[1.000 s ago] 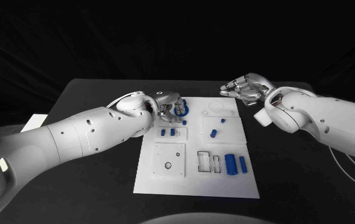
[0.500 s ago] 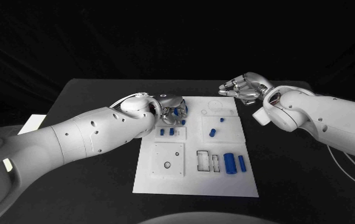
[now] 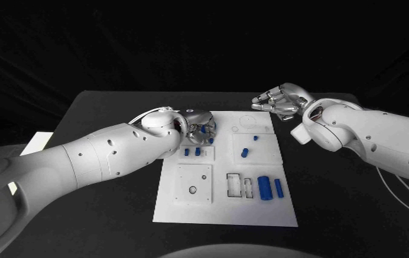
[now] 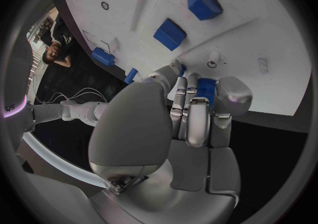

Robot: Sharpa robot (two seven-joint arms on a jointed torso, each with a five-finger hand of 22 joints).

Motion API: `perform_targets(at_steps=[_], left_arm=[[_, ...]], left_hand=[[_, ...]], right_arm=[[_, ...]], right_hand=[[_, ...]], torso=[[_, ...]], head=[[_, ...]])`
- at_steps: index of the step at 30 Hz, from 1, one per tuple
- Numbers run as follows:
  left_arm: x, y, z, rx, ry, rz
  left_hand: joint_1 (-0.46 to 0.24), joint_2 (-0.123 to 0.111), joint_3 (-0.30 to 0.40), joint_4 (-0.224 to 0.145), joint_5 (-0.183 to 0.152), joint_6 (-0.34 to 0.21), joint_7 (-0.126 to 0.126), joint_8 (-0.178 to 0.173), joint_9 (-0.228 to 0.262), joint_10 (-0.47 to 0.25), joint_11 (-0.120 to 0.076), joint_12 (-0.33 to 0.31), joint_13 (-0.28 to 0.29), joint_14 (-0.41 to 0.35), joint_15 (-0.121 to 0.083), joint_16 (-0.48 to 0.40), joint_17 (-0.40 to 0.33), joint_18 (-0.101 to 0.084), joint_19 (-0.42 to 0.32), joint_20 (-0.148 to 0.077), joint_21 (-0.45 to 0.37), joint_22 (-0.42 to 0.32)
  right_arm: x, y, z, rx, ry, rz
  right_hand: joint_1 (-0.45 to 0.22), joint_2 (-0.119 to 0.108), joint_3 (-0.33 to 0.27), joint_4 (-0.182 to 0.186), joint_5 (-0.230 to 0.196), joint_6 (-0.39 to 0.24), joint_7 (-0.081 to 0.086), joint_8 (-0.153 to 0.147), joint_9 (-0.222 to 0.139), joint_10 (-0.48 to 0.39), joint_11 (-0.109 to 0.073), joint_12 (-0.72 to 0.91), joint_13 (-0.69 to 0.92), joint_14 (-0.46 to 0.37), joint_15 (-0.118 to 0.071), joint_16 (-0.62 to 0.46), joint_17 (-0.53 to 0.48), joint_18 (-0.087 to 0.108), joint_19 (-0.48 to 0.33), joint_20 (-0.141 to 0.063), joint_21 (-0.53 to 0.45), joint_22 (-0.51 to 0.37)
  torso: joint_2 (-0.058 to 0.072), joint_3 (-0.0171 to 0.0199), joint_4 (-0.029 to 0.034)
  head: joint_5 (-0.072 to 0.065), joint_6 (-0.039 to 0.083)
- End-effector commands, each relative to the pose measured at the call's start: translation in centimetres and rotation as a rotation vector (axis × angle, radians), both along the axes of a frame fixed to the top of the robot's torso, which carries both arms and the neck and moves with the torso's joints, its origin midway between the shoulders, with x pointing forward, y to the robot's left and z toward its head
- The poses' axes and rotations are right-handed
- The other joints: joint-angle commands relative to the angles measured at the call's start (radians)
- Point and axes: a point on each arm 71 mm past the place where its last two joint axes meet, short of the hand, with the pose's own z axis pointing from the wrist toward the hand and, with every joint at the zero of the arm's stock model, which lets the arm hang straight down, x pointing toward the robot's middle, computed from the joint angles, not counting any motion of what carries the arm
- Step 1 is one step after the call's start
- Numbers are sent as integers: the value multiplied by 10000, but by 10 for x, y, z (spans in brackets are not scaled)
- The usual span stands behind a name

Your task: Assemble the parts on the task board

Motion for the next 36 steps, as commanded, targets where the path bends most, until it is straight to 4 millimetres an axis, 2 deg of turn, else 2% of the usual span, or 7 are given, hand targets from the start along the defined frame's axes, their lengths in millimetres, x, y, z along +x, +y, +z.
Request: perform_targets(at_steps=[1, 14, 20, 25, 28, 36], left_arm=[[0, -2, -2, 192, 101, -7], [0, -5, -4, 358, 274, -27], [0, -5, -5, 425, 338, -27], [-1, -6, -5, 466, 381, -25], [-1, -6, -6, 494, 402, 0], [-1, -7, -6, 460, 476, -22]], left_hand=[[29, 128, 166, -32, 44, 146, -4, -100, -1, 189, -23, -82, -6, 417, -4, 43, -12, -61, 168, 11, 52, 23], [-143, 69, 357, -84, 49, 323, -37, -235, 3, 521, -80, -183, 23, 401, -42, 45, -95, -77, 190, -23, 137, 120], [-150, 64, 379, -101, 52, 350, -48, -247, 5, 559, -91, -194, 27, 400, -50, 48, -98, -82, 195, -28, 164, 147], [-151, 57, 397, -119, 52, 367, -50, -258, 6, 576, -95, -209, 28, 400, -55, 52, -97, -86, 198, -32, 180, 163], [-183, 48, 456, -148, 59, 333, -2, -341, -15, 586, -68, -269, 26, 395, -46, 53, -120, -94, 201, -33, 194, 183], [-254, 151, 640, -189, 76, 414, -5, -436, -23, 754, -86, -313, 58, 395, -51, 77, -126, -113, 215, -34, 273, 269]], right_arm=[[0, 2, 0, -25, -50, 125], [0, 3, 0, 4, -31, 139], [0, 3, 0, 9, -34, 149], [0, 4, 0, 14, -36, 157], [0, 4, 0, 21, -36, 158], [0, 4, 0, 26, -27, 166]], right_hand=[[25, 102, -12, -46, 73, -49, 3, 14, 17, -41, -7, 9, -1, 605, 55, -44, 624, 127, -66, -6, -40, 1], [25, 102, -12, -46, 73, -49, 3, 14, 17, -41, -7, 9, -1, 605, 55, -44, 624, 127, -66, -6, -40, 1], [25, 102, -12, -46, 73, -49, 3, 14, 17, -41, -7, 9, -1, 605, 55, -44, 624, 127, -66, -6, -40, 1], [25, 102, -12, -46, 73, -49, 3, 14, 17, -41, -7, 9, -1, 605, 55, -44, 624, 127, -66, -6, -40, 1], [25, 102, -12, -46, 73, -49, 3, 14, 17, -41, -7, 9, -1, 605, 55, -44, 624, 127, -66, -6, -40, 1], [18, 101, -18, -44, 63, -47, 4, 17, 18, -44, -6, 2, -11, 602, 55, -54, 609, 127, -67, -7, -42, -2]], torso=[[-1, 2, 9], [-5, -2, 11], [-8, 4, 6], [-3, -5, -1], [-15, 3, 11], [-4, 2, 9]], head=[[-6, -12], [-127, 4], [-104, 3], [-117, -14], [-137, -26], [-124, -28]])
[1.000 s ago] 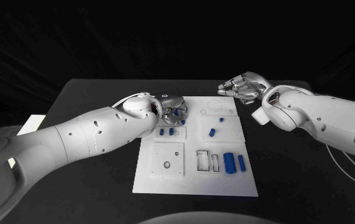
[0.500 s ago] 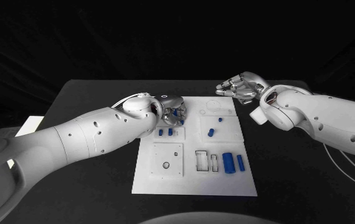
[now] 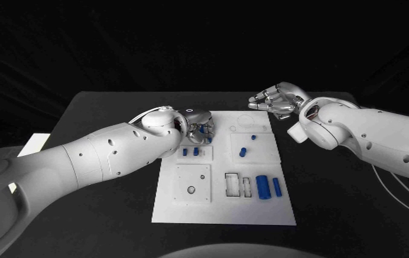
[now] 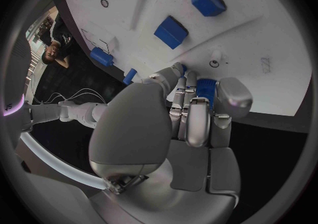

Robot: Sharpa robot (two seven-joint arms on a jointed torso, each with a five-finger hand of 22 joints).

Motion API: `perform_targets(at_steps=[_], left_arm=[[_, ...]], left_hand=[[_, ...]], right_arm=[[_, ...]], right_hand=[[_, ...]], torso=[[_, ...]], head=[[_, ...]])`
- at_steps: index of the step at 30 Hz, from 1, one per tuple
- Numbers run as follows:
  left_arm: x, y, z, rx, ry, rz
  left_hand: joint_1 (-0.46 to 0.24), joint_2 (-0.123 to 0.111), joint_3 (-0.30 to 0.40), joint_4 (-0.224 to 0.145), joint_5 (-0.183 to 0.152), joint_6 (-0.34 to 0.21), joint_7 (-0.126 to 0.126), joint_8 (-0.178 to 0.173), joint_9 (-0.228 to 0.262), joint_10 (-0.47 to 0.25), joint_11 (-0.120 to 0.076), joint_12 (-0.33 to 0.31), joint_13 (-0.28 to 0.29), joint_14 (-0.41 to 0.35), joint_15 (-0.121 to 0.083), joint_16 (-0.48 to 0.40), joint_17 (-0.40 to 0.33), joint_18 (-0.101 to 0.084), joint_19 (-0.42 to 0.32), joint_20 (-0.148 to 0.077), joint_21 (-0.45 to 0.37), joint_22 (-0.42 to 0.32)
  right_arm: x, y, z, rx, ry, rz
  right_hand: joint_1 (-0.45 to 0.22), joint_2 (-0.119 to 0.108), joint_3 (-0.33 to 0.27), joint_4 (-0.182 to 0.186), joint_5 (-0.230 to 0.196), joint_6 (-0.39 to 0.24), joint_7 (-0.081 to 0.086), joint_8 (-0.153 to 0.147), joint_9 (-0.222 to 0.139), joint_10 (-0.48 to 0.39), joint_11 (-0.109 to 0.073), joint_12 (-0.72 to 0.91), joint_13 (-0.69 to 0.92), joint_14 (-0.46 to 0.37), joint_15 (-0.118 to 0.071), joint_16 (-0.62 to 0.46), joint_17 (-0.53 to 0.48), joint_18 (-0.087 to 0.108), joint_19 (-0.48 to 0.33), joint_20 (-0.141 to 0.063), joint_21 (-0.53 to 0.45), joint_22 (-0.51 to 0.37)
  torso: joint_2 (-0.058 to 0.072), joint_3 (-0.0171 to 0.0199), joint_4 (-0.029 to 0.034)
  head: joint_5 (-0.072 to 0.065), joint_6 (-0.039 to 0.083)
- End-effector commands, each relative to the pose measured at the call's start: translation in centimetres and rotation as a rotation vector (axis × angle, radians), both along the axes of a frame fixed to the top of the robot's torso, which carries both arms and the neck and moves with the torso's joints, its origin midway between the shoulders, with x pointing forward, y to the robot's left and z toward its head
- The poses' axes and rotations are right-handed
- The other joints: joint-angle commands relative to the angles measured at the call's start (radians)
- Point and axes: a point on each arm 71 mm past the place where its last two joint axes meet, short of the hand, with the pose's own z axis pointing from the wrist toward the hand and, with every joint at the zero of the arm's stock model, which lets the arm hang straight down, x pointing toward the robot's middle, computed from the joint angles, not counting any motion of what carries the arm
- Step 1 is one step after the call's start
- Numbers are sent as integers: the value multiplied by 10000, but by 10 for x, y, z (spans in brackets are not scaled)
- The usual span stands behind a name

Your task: Assemble the parts on the task board

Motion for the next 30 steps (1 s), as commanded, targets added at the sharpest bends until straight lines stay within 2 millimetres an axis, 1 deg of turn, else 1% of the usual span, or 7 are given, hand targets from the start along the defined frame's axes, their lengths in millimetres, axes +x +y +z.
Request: perform_targets(at_steps=[1, 10, 13, 18, 23, 27, 30], left_arm=[[-3, -1, -6, 260, 360, -90], [-2, -2, -7, 188, 343, -108], [-2, -1, -6, 144, 326, -104], [-1, 0, -5, -48, 155, 1], [0, 3, -2, -468, -21, 302], [0, 6, 0, -728, -108, 469], [0, 10, 3, -977, -194, 620]], left_hand=[[-119, 50, 143, -38, 34, 98, -22, -67, -4, 156, -31, -63, 28, 397, -67, 84, 8, -115, 218, -43, 86, 42], [-141, 161, 439, -184, 46, 320, -96, -123, 8, 378, -105, -150, 60, 401, -125, 128, 28, -126, 228, -88, 157, 129], [-143, 182, 513, -230, 49, 369, -99, -139, 10, 421, -115, -184, 65, 398, -132, 131, 17, -125, 227, -99, 158, 136], [-186, 200, 791, -367, 52, 389, 35, -276, -19, 416, -27, -426, 30, 383, -74, 129, -36, -131, 211, -77, 114, 119], [-216, 114, 976, -527, 46, 386, 140, -393, -35, 460, 42, -574, 28, 388, -25, 166, -4, -147, 218, -46, 161, 176], [-239, 92, 1005, -551, 40, 386, 164, -418, -35, 466, 56, -602, 31, 387, -9, 170, -9, -154, 223, -37, 189, 203], [-258, 93, 1035, -565, 37, 389, 178, -436, -35, 466, 69, -628, 32, 385, 2, 172, -15, -165, 229, -28, 237, 248]], right_arm=[[0, 2, 0, -2, -22, 131], [0, 3, 0, 3, -4, 158], [0, 3, 0, 4, -3, 163], [0, 3, 0, 4, -2, 162], [0, 3, 0, -91, -15, 129], [0, 3, 0, -157, -34, 101], [0, 2, 0, -173, -69, 72]], right_hand=[[18, 101, -18, -44, 24, -48, 4, 16, 9, -44, -7, 2, -12, 602, 55, -54, 613, 128, -67, -7, -42, -2], [18, 101, -18, -44, 24, -48, 4, 16, 9, -44, -7, 2, -12, 602, 55, -54, 613, 128, -67, -7, -42, -2], [18, 101, -18, -44, 24, -48, 4, 16, 9, -44, -7, 2, -12, 602, 55, -54, 613, 128, -67, -7, -42, -2], [18, 101, -18, -44, 24, -48, 4, 16, 9, -44, -7, 2, -12, 602, 55, -54, 613, 128, -67, -7, -42, -2], [22, 111, -16, -50, 21, -41, 2, 22, 11, 60, -9, 190, 129, 641, 54, 47, 781, 100, -8, -8, 32, 130], [20, 117, -20, -59, 16, -25, -3, 33, 15, 153, -14, 326, 217, 676, 51, 124, 902, 73, 59, -12, 111, 263], [20, 117, -21, -59, 16, -25, -3, 34, 15, 134, -14, 288, 186, 664, 51, 90, 845, 80, 46, -12, 94, 231]], torso=[[2, 1, 1], [11, 0, 1], [8, 4, -5], [6, -3, -3], [8, 2, -3], [9, 2, -8], [9, -10, -4]], head=[[15, -2], [31, 2], [34, -33], [27, 1], [30, -30], [20, -22], [5, -23]])
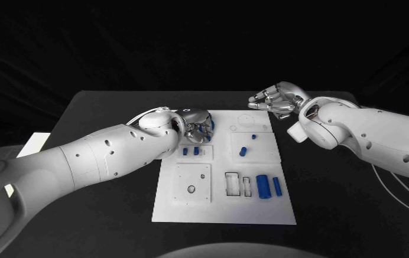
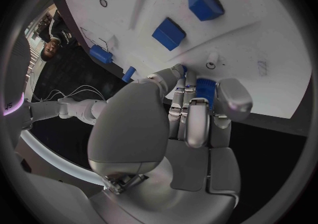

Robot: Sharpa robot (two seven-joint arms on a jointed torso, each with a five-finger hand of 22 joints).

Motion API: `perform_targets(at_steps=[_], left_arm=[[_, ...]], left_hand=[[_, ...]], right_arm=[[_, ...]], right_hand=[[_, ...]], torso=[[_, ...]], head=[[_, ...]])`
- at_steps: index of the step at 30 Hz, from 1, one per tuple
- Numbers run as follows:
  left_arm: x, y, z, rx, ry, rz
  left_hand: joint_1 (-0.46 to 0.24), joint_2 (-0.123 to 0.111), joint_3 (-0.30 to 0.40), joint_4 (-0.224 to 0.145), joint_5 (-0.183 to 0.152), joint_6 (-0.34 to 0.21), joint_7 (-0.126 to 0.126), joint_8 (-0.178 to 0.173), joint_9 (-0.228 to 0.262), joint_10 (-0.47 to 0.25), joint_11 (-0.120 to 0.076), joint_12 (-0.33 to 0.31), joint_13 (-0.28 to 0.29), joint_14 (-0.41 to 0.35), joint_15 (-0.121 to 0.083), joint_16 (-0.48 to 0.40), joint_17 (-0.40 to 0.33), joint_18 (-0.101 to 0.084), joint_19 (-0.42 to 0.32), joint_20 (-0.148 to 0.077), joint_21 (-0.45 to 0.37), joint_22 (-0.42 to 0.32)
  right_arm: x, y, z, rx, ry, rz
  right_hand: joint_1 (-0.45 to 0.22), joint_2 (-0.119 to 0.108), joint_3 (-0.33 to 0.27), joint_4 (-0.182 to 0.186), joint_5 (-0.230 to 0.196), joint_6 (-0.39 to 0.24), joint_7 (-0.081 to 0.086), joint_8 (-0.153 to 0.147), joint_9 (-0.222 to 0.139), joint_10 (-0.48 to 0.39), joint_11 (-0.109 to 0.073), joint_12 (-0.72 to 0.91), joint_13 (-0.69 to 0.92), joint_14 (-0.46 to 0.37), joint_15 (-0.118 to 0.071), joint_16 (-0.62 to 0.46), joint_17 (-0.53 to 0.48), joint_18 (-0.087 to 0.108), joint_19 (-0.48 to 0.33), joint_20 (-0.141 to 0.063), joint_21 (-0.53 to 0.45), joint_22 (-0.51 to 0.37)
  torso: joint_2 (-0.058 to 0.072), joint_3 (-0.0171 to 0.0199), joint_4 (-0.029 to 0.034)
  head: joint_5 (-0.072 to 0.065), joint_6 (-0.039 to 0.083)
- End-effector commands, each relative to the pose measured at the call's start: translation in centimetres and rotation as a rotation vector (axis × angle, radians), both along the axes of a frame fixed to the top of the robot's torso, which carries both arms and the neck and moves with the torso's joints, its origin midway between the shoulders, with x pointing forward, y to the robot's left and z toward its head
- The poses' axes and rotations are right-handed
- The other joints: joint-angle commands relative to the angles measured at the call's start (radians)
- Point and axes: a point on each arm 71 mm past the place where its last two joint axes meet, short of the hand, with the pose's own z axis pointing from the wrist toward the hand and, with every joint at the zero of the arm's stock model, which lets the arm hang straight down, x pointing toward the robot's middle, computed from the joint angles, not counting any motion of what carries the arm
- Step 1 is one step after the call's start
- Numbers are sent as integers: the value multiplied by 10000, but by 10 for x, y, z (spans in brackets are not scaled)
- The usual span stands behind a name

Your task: Assemble the parts on the task board

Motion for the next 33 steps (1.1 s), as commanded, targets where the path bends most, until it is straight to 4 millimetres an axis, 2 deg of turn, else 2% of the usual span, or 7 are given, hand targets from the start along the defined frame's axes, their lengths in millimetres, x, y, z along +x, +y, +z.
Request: perform_targets(at_steps=[1, 12, 17, 24, 33], left_arm=[[1, 2, 5, -629, -180, 354], [-5, 15, 15, -1281, -79, 686], [-7, 27, 18, -1370, 157, 895], [-8, 42, 18, -1308, 316, 1141], [-6, 52, 13, -1002, 706, 1305]], left_hand=[[-73, -10, 69, 15, 37, 15, 87, -46, -9, 18, 84, -66, -1, 383, 77, 38, -1, -165, 192, 8, 40, 17], [-127, -32, 114, -19, 25, 65, 89, -64, 0, 62, 88, -100, 10, 375, 91, 30, -42, -174, 196, 22, 87, 65], [-169, -54, 118, -31, 20, 95, 84, -71, 4, 93, 84, -112, 18, 376, 91, 37, -41, -174, 196, 27, 95, 75], [-185, -60, 121, -36, 19, 109, 80, -74, 6, 107, 81, -118, 21, 375, 90, 37, -48, -174, 197, 28, 104, 85], [-243, -89, 118, -59, 13, 160, 65, -82, 11, 161, 68, -136, 34, 367, 82, 27, -90, -172, 195, 29, 114, 98]], right_arm=[[0, 0, 0, -143, -79, 39], [1, -1, 1, -106, -210, -72], [1, -1, 1, -88, -231, -98], [1, -2, 1, -89, -223, -104], [1, -2, 1, -83, -222, -91]], right_hand=[[19, 116, -22, -59, 17, -25, -3, 34, 9, 20, -1, -40, -36, 657, 51, -31, 807, 84, 37, -12, 6, -39], [12, 109, -29, -58, 17, -25, -3, 35, 9, -38, 0, -146, -122, 638, 51, -84, 719, 101, 1, -12, -41, -124], [-6, 97, -43, -52, 15, -24, -1, 36, 9, -39, 1, -142, -120, 636, 52, -88, 714, 102, 0, -11, -42, -126], [-6, 97, -43, -52, 15, -24, -1, 36, 9, -39, 1, -142, -120, 636, 52, -88, 714, 102, 0, -11, -42, -126], [-6, 97, -43, -52, 15, -24, -1, 36, 9, -39, 1, -142, -120, 636, 52, -88, 714, 102, 0, -11, -42, -126]], torso=[[0, -13, 1], [-14, -14, 16], [-27, 3, 25], [-2, -15, 23], [-3, -7, 9]], head=[[-24, 0], [10, -20], [43, 4], [85, 16], [164, 26]])
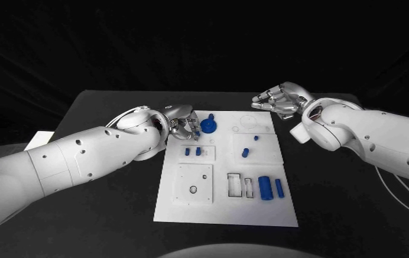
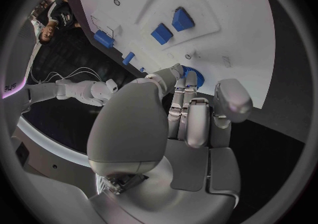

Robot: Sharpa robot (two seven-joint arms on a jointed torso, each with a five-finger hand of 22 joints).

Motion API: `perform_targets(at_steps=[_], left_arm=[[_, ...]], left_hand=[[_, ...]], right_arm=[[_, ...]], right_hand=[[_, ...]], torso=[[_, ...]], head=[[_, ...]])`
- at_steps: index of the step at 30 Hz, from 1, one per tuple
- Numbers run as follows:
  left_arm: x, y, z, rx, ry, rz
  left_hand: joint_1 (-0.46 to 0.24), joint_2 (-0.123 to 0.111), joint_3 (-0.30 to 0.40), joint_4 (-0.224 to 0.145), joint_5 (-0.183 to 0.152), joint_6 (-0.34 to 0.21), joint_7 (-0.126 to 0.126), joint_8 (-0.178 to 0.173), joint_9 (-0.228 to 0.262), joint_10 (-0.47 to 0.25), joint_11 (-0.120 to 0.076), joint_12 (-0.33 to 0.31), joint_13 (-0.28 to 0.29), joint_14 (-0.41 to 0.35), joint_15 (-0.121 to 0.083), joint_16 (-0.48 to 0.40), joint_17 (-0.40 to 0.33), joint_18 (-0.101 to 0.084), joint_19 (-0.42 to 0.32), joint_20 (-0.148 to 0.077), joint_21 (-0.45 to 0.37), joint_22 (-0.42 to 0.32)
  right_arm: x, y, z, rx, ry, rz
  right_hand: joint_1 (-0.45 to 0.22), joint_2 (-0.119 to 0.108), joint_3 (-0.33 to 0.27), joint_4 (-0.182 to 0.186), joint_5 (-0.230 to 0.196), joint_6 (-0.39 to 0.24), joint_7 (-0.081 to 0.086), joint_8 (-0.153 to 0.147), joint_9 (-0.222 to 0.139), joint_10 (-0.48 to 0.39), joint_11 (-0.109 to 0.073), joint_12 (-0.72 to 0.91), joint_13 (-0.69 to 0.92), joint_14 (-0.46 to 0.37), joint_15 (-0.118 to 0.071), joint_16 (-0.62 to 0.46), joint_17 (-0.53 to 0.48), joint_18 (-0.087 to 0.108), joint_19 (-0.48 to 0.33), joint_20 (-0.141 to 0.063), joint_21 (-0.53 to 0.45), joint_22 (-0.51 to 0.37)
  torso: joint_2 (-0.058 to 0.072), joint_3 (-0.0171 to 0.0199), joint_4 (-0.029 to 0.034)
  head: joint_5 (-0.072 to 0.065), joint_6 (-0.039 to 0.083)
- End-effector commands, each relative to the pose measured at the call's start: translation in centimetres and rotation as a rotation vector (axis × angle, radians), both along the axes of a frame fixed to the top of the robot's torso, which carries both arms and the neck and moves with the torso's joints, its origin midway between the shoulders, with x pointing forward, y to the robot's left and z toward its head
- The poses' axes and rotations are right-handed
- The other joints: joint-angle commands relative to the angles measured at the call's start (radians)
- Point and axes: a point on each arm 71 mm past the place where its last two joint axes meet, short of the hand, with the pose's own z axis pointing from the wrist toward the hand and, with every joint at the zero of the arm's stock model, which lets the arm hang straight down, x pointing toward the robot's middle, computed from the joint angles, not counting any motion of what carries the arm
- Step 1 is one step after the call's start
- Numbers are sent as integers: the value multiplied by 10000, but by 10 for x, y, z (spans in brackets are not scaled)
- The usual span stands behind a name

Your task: Assemble the parts on the task board

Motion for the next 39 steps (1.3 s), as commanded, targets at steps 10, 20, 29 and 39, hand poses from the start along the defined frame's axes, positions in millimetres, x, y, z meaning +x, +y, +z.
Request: perform_targets(at_steps=[10, 20, 29, 39], left_arm=[[1, 6, -7, 332, 766, 113], [2, 7, -8, 505, 906, 62], [1, 6, -9, 538, 947, 29], [1, 4, -9, 498, 877, -31]], left_hand=[[-85, -12, 62, -57, 26, 96, -12, -60, 9, 98, -8, -80, 16, 367, 76, 35, -7, -172, 195, 28, 77, 36], [-83, -15, 68, -68, 28, 95, -12, -67, 7, 99, -8, -88, 16, 365, 75, 34, -12, -171, 194, 28, 75, 36], [-85, -17, 68, -70, 28, 95, -12, -69, 7, 100, -8, -91, 17, 367, 75, 40, 1, -172, 194, 28, 82, 43], [-98, -27, 69, -78, 26, 92, -9, -81, 5, 99, -5, -104, 18, 369, 76, 50, 20, -173, 193, 28, 87, 48]], right_arm=[[0, 1, 0, -13, -97, 75], [0, 1, 0, -2, -86, 84], [0, 2, 0, 7, -78, 93], [0, 1, 0, -3, -70, 75]], right_hand=[[-16, 95, -21, -21, 16, -23, -2, 37, 13, -53, -2, -56, -30, 630, 52, -41, 695, 107, -10, -11, -54, -31], [-16, 95, -21, -21, 16, -23, -2, 37, 13, -53, -2, -56, -30, 630, 52, -41, 695, 107, -10, -11, -54, -31], [-16, 95, -21, -21, 16, -23, -2, 37, 13, -53, -2, -56, -30, 630, 52, -41, 695, 107, -10, -11, -54, -31], [-16, 95, -21, -21, 16, -23, -2, 37, 13, -53, -2, -56, -30, 630, 52, -41, 695, 107, -10, -11, -54, -31]], torso=[[9, 7, -15], [12, 6, -16], [10, 10, -16], [14, 7, -22]], head=[[64, -21], [76, -35], [68, -42], [68, -44]])
